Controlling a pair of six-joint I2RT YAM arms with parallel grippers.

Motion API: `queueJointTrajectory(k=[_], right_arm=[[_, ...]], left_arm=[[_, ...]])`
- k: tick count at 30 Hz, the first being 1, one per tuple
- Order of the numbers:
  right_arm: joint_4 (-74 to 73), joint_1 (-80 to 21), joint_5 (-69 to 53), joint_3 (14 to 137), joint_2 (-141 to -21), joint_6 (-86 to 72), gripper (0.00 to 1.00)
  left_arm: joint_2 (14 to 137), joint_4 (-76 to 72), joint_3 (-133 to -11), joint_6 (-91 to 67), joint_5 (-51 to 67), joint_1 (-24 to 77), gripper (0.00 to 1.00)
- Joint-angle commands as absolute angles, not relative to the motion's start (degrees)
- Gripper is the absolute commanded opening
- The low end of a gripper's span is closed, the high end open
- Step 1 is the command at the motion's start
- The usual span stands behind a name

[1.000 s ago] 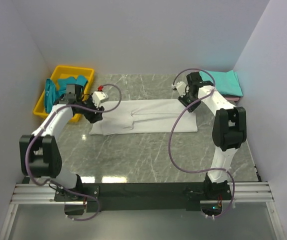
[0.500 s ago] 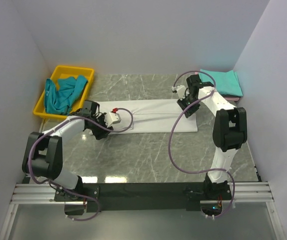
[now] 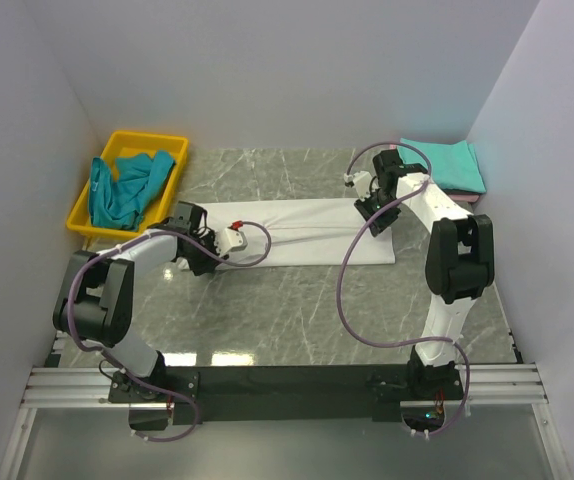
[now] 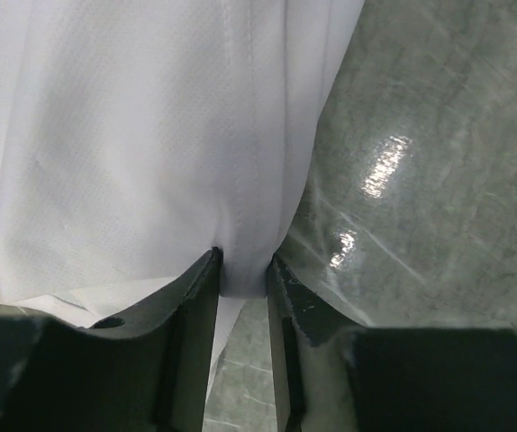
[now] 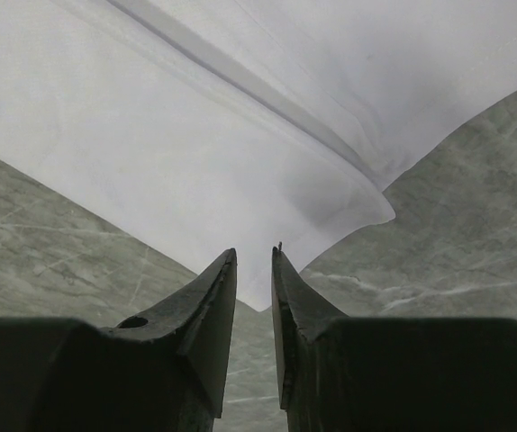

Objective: Fold and stack the t-shirts
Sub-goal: Fold the tshirt

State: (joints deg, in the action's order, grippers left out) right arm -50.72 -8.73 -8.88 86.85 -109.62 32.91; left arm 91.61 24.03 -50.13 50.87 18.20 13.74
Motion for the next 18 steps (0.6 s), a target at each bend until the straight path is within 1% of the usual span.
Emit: queueJointTrajectory(k=[1,3,4,7,9,10,12,13,15,16,18], right_arm=[[-51.6,-8.7,-8.8,87.5,-107.8,33.5,0.29],[-51.6,-8.7,-8.8,87.4,-107.8,33.7,0.29],[-51.7,-8.7,-8.7,87.4,-107.8,33.7,0.29],[-51.6,-8.8,-8.5,87.4,-107.9,33.8,0.30],[-51.5,-8.7,-8.4,87.6,-108.1,33.9,0.29],[-51.6,-8.7,-8.4,87.7,-108.2,33.9,0.29],[-51.6,-8.7,-8.4,87.9,-108.2,34.0,0.29],[-51.5,-8.7,-8.3,87.8,-108.2,34.2,0.29],[-51.4,-8.7,-8.2,87.5,-108.1,34.2,0.29],[-51.2,-8.6,-8.1,87.4,-108.0,34.4,0.29],[-50.9,-8.6,-8.1,86.9,-107.9,34.3,0.29]], left_arm=[[90.1,27.0,-53.1,52.2,20.4,13.8,0.33],[89.6,28.9,-54.5,52.4,21.2,13.7,0.31],[89.5,29.6,-55.5,52.7,21.5,13.6,0.31],[89.6,31.3,-56.7,52.7,21.8,13.4,0.41],[90.3,31.6,-57.3,53.0,21.6,13.4,0.42],[90.6,31.9,-57.9,53.1,21.9,13.3,0.34],[91.7,32.3,-58.4,53.0,22.1,13.1,0.25],[91.8,32.4,-59.1,52.9,22.5,12.8,0.15],[92.1,32.1,-60.0,52.1,23.0,12.5,0.03],[92.0,32.0,-61.6,51.8,23.8,11.9,0.01],[93.0,32.3,-64.1,51.0,24.7,11.2,0.01]])
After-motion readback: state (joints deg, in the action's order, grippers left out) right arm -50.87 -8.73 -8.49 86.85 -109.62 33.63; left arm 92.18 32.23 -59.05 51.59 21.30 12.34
